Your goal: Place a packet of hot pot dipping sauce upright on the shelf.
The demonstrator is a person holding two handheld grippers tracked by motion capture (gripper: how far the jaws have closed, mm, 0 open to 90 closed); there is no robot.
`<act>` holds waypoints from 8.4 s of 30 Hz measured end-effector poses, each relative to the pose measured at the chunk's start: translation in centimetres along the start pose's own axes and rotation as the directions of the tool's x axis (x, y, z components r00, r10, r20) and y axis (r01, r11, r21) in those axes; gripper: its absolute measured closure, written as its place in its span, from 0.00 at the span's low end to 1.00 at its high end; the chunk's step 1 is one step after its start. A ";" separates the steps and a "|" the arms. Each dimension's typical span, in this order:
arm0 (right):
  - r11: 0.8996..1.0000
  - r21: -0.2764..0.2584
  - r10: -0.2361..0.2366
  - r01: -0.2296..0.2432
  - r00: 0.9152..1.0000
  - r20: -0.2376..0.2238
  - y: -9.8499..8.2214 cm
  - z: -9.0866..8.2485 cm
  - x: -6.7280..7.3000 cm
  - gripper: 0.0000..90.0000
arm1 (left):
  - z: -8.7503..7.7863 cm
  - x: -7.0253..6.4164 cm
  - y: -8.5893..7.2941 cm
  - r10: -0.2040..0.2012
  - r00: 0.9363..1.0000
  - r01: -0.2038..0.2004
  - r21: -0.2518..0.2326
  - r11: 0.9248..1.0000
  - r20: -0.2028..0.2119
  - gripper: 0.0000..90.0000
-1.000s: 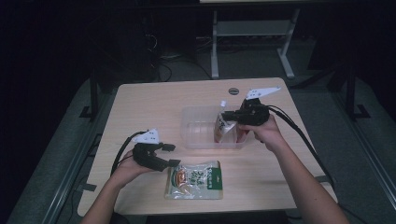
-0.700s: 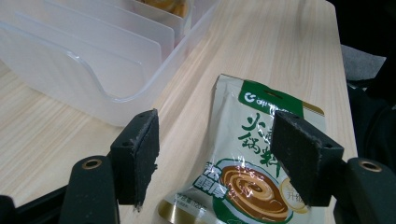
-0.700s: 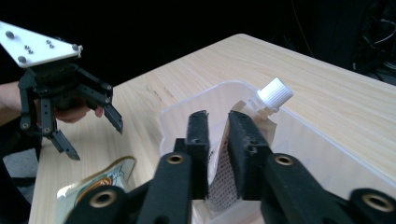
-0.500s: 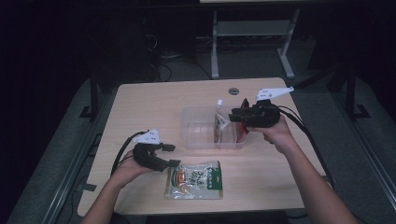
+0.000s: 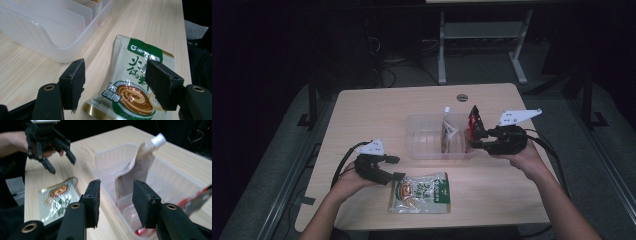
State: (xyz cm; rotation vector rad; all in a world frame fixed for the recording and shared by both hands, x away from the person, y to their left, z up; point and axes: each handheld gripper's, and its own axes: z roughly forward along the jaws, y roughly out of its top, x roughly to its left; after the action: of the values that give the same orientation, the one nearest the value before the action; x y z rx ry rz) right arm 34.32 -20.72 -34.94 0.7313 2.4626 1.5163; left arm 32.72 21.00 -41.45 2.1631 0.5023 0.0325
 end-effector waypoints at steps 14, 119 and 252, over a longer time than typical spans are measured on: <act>0.994 0.105 0.026 -0.027 1.000 0.007 -4.7 -0.2 1.1 0.53 | -0.3 -0.5 -0.4 -0.005 1.000 0.005 0.030 1.000 -0.004 0.36; 0.982 0.154 0.127 -0.108 0.985 -0.117 -7.9 1.5 2.2 0.47 | 1.1 -2.1 -0.3 0.027 0.999 -0.030 0.102 0.994 0.031 1.00; 0.987 -0.138 0.006 -0.084 0.875 -0.485 0.9 6.4 4.8 1.00 | 2.1 -4.7 4.8 0.093 0.994 -0.087 -0.119 0.989 0.049 0.96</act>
State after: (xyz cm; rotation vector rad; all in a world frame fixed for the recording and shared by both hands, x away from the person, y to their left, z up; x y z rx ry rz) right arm 32.87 -12.96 -36.66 0.4181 2.6229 2.0991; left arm 30.49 15.12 -38.21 2.0648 0.3621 0.0515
